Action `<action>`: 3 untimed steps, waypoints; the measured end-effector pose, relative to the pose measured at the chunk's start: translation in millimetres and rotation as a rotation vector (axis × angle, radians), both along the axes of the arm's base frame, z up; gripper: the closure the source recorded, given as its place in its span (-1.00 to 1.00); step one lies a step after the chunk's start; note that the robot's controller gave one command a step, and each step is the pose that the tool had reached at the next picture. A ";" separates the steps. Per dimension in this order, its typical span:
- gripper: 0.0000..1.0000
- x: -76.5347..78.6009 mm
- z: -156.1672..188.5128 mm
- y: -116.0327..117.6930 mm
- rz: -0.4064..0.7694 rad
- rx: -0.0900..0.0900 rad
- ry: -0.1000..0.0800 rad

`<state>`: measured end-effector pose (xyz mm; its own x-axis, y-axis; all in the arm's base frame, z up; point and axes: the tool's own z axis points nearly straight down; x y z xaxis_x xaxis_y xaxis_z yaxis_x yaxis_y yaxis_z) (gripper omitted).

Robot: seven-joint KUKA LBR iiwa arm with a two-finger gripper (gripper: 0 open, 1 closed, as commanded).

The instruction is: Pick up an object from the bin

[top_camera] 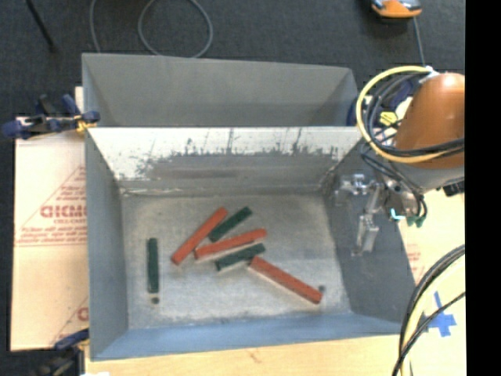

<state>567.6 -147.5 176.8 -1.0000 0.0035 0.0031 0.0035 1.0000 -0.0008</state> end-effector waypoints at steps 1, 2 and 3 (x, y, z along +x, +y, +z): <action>-1.00 -21.1 -109.7 46.1 -0.012 0.001 -0.002; -1.00 -34.8 -87.3 59.1 0.111 0.000 -0.006; -1.00 -61.3 -106.5 98.1 0.058 0.002 -0.005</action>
Offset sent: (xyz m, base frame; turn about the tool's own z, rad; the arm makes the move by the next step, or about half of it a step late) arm -0.0205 0.0454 -0.1068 0.0136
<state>506.3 -49.4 70.3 -0.9985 -0.0540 -0.0020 -0.0540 0.9985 0.0006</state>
